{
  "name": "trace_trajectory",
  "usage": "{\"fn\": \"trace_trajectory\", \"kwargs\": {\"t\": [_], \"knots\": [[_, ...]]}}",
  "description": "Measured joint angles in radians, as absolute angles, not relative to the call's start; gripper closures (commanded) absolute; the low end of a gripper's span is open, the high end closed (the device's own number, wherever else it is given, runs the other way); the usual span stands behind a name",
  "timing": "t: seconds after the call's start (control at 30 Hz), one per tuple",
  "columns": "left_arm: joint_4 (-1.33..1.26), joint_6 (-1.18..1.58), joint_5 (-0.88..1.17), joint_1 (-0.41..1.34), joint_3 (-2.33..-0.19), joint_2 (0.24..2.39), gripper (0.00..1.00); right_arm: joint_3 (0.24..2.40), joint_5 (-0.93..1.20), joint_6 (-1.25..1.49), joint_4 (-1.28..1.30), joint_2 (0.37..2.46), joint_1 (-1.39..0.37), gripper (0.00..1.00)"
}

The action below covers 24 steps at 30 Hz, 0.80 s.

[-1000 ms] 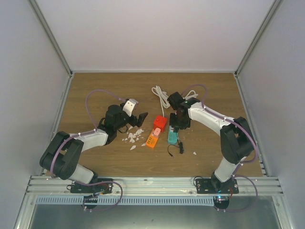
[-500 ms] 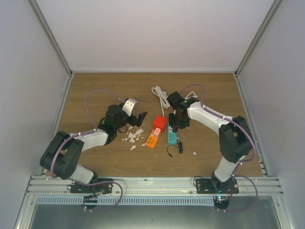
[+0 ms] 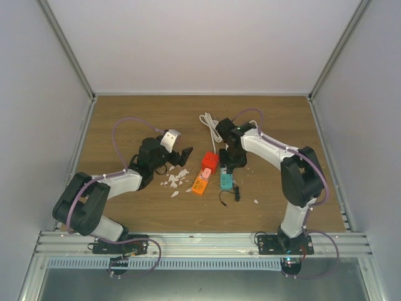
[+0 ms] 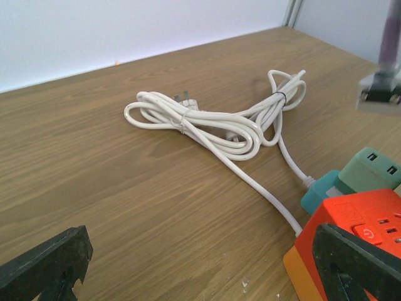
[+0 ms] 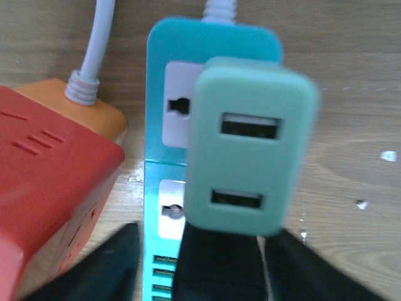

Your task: Insert the plug

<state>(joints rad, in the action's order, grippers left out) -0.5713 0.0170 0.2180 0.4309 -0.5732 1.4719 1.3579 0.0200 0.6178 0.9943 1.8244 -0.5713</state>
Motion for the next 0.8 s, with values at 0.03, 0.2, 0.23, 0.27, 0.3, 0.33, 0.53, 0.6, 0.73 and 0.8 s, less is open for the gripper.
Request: {"fn": "trace_trajectory", "kwargs": {"t": [0.03, 0.2, 0.23, 0.27, 0.3, 0.33, 0.53, 0.6, 0.73, 0.8], "knots": [[-0.57, 0.017, 0.218, 0.43, -0.574, 1.473, 0.01, 1.364, 0.036, 0.609, 0.995, 1.835, -0.571, 0.21], [-0.562, 0.017, 0.216, 0.43, -0.574, 1.476, 0.01, 1.371, 0.072, 0.576, 1.049, 1.864, -0.576, 0.13], [-0.562, 0.017, 0.216, 0.43, -0.574, 1.476, 0.01, 1.379, 0.073, 0.572, 1.06, 1.864, -0.575, 0.12], [-0.563, 0.017, 0.216, 0.43, -0.574, 1.476, 0.01, 1.388, 0.075, 0.57, 1.065, 1.864, -0.575, 0.12], [-0.562, 0.017, 0.216, 0.43, -0.574, 1.476, 0.01, 1.398, 0.076, 0.567, 1.069, 1.862, -0.575, 0.13], [-0.563, 0.017, 0.216, 0.43, -0.574, 1.476, 0.01, 1.405, 0.076, 0.565, 1.074, 1.859, -0.574, 0.15], [-0.563, 0.017, 0.216, 0.43, -0.574, 1.476, 0.01, 1.456, 0.054, 0.548, 1.107, 1.805, -0.564, 0.78], [-0.563, 0.017, 0.216, 0.43, -0.574, 1.476, 0.01, 1.469, 0.046, 0.548, 1.113, 1.784, -0.561, 0.98], [-0.563, 0.017, 0.216, 0.43, -0.574, 1.476, 0.01, 1.496, 0.025, 0.546, 1.128, 1.768, -0.556, 1.0], [-0.562, 0.017, 0.216, 0.43, -0.574, 1.477, 0.01, 1.499, 0.023, 0.546, 1.129, 1.768, -0.554, 1.0]]}}
